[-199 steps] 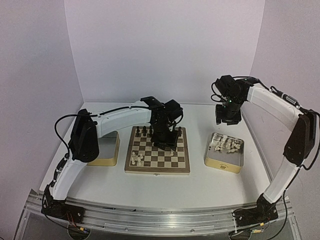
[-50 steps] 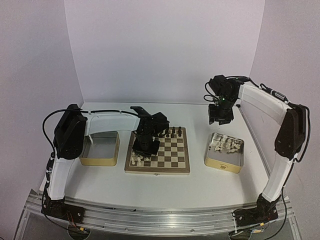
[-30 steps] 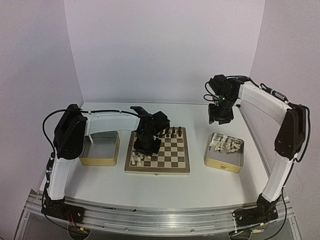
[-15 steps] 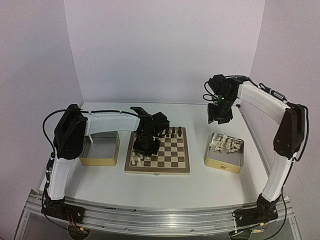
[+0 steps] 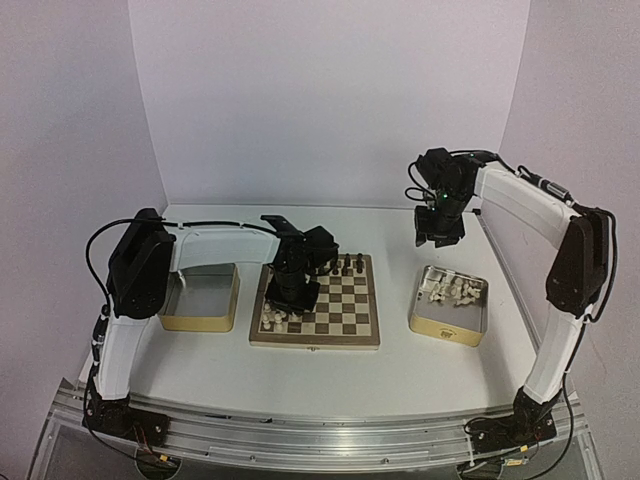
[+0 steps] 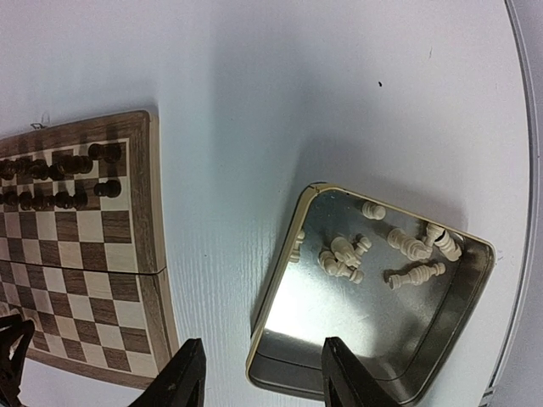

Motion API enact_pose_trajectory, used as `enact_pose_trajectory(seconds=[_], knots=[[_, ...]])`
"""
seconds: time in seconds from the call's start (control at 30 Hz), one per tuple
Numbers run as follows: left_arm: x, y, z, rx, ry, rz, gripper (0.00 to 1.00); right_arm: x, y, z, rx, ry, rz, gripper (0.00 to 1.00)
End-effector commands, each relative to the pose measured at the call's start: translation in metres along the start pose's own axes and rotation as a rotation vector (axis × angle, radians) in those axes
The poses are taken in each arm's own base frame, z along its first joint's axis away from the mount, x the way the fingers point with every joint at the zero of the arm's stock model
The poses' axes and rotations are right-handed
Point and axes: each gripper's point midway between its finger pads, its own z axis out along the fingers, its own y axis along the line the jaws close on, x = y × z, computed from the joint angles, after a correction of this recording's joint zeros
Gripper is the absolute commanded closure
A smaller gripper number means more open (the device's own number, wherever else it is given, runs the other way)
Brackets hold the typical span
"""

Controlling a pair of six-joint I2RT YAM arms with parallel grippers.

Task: Set up the chess pieces on the board
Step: Place the chess piece on the chessboard, then pick up the chess piece from the storage box.

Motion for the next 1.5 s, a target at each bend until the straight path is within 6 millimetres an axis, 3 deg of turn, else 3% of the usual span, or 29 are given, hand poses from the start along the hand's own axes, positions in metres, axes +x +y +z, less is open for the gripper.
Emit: enact_pose_trajectory(seconds=[0.0,0.27,0.5,0.73,0.9,1.07,1.23,1.47], knots=[[-0.004,0.002,0.002,-0.013,-0.001,0.005,0.78,-0.007,0.006,-0.002,-0.015,-0.011,-0.010,0.54],[-0.016,-0.004,-0.008,-0.005,-0.025,0.013,0.73,-0.008,0.006,-0.001,-0.015,-0.011,-0.013,0.54],[-0.038,-0.009,-0.032,-0.006,-0.088,0.020,0.68,-0.010,0.004,-0.005,-0.003,-0.027,-0.010,0.54],[-0.061,-0.017,-0.064,0.026,-0.157,0.022,0.67,0.001,-0.029,-0.009,0.010,-0.004,0.097,0.54],[-0.085,-0.026,-0.095,0.095,-0.230,0.011,0.65,0.043,-0.055,0.013,0.028,0.106,0.170,0.59],[-0.106,-0.040,-0.118,0.208,-0.300,-0.003,0.61,0.060,-0.059,0.036,0.020,0.145,0.207,0.69],[-0.112,-0.050,-0.119,0.266,-0.306,-0.010,0.61,0.063,-0.061,0.062,0.033,0.175,0.187,0.73],[-0.112,-0.053,-0.119,0.285,-0.309,-0.021,0.60,0.049,-0.058,0.087,0.018,0.192,0.163,0.73]])
